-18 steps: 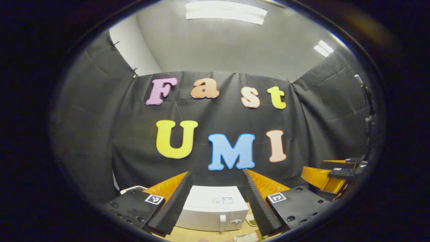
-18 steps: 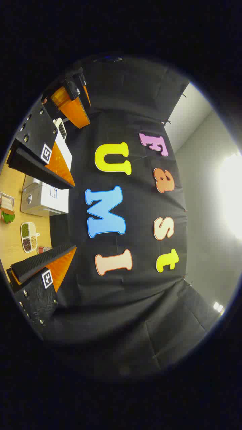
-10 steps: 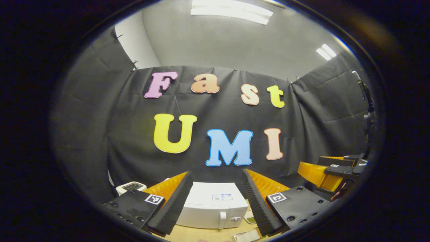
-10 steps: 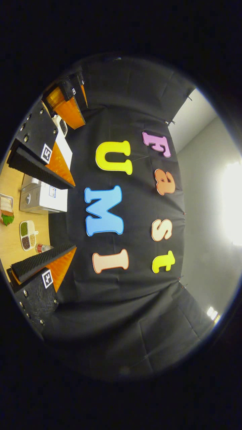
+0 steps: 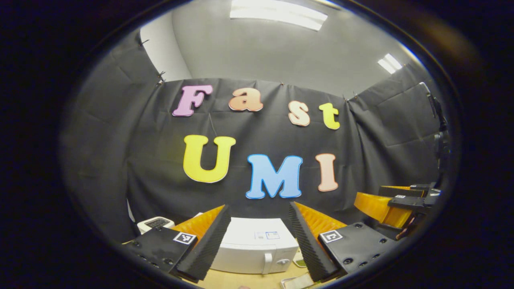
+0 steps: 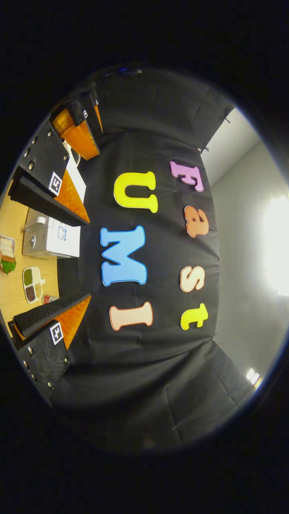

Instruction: Open the microwave oven with the left hand, put the food in, and close the microwave oven.

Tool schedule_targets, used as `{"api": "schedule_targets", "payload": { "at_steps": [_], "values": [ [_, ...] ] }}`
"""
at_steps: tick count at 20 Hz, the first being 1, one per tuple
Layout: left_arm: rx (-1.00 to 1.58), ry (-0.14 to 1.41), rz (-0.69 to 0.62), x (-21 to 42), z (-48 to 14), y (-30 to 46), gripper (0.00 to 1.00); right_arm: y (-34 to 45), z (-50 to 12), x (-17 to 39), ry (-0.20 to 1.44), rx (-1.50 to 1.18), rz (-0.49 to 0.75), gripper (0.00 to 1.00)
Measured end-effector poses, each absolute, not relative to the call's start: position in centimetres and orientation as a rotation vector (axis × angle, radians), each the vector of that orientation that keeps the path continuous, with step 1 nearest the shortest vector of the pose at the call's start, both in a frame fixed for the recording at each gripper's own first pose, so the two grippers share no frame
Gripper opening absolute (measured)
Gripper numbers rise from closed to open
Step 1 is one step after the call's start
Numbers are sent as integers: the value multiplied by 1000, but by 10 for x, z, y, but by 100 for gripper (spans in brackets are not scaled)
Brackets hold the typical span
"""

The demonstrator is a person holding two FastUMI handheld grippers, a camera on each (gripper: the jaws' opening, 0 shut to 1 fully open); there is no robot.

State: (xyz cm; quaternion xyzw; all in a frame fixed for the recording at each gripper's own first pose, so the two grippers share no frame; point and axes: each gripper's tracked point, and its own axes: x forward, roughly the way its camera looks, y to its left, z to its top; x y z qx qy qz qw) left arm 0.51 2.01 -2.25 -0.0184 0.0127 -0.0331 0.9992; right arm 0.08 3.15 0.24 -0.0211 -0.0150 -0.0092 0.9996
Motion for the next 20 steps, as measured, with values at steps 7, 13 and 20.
{"api": "schedule_targets", "payload": {
  "at_steps": [7,13,20],
  "values": [
    [-50,111,-108,15,-90,7,97,20,-17,-4,7,-72,-37,98],
    [-36,260,-126,31,-182,-6,95,18,-34,-9,59,-104,-25,98],
    [-16,428,-131,70,-294,-26,94,-7,-46,-10,102,-121,-68,98]
  ]
}}
